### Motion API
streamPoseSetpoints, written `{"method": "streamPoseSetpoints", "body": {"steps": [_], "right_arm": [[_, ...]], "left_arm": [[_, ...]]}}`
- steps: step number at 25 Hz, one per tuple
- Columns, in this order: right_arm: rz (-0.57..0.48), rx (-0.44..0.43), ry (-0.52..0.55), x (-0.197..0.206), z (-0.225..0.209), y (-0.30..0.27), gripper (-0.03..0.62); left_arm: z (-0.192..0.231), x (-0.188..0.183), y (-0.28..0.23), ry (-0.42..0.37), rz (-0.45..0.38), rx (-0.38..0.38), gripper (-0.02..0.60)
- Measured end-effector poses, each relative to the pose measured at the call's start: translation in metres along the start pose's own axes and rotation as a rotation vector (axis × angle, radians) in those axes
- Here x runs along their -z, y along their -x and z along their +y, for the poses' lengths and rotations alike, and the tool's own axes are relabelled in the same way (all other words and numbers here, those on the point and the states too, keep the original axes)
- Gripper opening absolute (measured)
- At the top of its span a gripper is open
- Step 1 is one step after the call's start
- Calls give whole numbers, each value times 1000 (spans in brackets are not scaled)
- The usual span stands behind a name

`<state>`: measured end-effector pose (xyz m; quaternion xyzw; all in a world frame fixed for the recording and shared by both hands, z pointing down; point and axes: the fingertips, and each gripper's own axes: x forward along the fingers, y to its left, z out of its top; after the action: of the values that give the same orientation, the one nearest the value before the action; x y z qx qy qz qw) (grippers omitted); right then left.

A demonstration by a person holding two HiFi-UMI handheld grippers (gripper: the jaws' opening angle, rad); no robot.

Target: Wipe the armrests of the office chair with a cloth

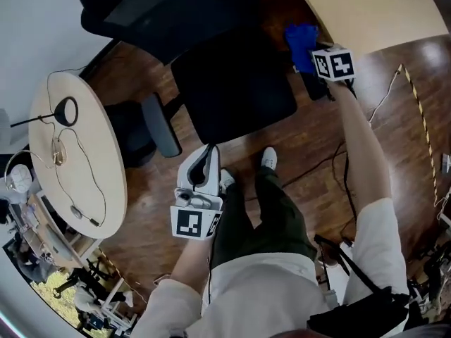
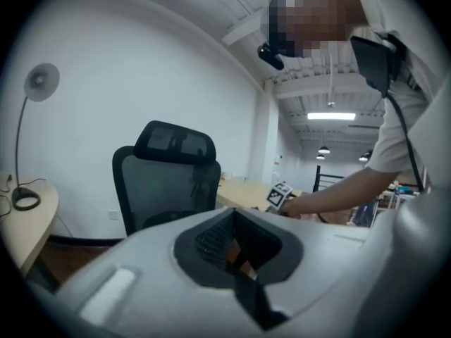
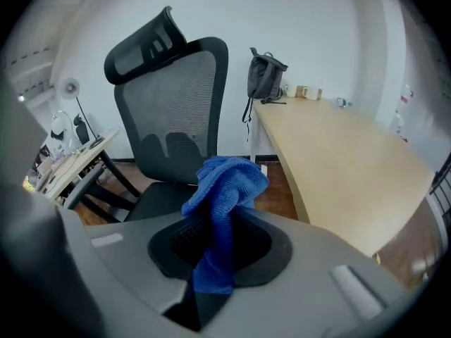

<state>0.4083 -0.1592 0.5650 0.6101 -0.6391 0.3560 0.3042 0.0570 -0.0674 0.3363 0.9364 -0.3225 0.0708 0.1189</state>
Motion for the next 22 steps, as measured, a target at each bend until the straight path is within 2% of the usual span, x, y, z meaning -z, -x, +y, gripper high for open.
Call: {"method": "streamPoseSetpoints", "body": {"steps": [3, 6, 7, 9, 14, 17, 20, 22], "right_arm": [[-25, -8, -6, 63, 31, 42, 72], [-46, -29, -30, 121, 64, 91, 72], [-78, -50, -37, 130, 76, 104, 72], [-194, -133, -19, 119, 121, 124, 72], [-494, -426, 169, 35, 335, 160, 72], [-567, -568, 195, 14, 446, 166, 72], [-566, -621, 179, 25, 545, 153, 72], [-532, -595, 154, 52, 599, 127, 72]], "left_arm": [[17, 5, 11, -4, 32, -42, -2], [31, -4, 25, -10, 14, -107, -1], [37, -6, 32, -7, 5, -129, 0], [53, -7, 52, -8, -4, -177, 0], [129, 8, 128, -20, -5, -307, 0], [166, 22, 175, -16, -12, -371, 0], [205, 48, 229, -13, 9, -406, 0], [229, 72, 265, 13, 31, -408, 0]]}}
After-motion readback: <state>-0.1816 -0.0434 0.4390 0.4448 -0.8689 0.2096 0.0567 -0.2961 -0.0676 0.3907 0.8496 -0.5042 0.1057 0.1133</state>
